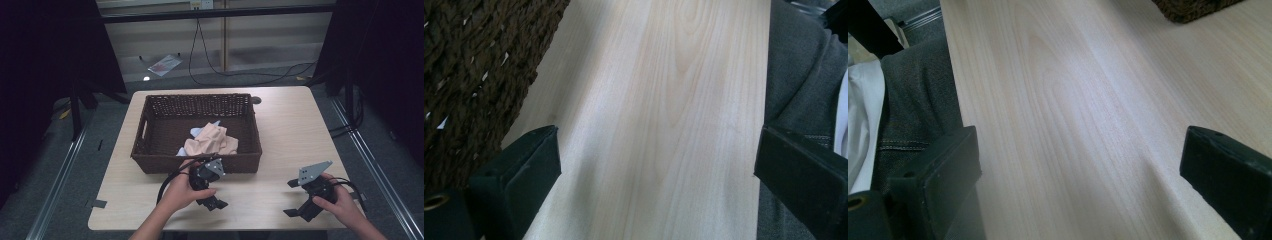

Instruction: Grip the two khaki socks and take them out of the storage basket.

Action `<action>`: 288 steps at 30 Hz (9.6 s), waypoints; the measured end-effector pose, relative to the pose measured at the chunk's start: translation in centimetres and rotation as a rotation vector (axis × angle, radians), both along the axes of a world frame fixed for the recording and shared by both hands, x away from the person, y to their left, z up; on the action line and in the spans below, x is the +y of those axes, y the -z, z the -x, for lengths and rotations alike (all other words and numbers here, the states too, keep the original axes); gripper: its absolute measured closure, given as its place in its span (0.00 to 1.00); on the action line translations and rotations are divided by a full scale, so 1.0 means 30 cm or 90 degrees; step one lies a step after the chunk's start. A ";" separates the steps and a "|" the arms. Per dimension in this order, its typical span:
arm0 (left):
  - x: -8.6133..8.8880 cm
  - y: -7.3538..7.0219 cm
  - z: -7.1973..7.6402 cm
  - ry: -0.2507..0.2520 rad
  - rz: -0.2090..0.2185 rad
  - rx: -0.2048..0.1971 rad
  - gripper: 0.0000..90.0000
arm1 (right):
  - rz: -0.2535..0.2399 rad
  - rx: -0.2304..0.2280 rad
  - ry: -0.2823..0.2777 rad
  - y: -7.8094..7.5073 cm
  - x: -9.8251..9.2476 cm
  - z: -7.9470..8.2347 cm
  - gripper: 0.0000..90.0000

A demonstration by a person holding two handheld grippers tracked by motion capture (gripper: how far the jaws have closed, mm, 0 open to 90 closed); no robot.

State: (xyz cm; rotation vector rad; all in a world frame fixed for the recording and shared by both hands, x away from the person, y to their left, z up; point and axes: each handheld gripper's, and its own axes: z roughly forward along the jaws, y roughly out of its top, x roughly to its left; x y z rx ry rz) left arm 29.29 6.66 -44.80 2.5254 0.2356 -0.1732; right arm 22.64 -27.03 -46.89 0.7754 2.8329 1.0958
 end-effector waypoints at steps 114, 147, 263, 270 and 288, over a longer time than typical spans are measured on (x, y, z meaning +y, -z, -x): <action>0.049 -0.175 -0.529 -0.188 -0.162 -0.011 0.54 | -0.003 0.003 -0.006 0.002 0.002 0.000 0.03; 0.066 -0.137 -0.564 -0.234 -0.172 0.035 0.99 | -0.003 0.008 -0.008 0.002 0.003 -0.001 0.03; -0.054 -0.527 -0.219 -0.081 -0.068 0.059 0.41 | -0.003 0.007 -0.009 0.000 0.002 0.003 0.03; -0.026 -0.447 -0.296 -0.114 -0.074 0.023 0.28 | -0.004 0.005 -0.007 -0.001 0.001 0.002 0.03; 0.030 -0.261 -0.459 -0.190 -0.117 0.005 0.25 | -0.001 0.007 -0.010 0.002 0.004 0.003 0.03</action>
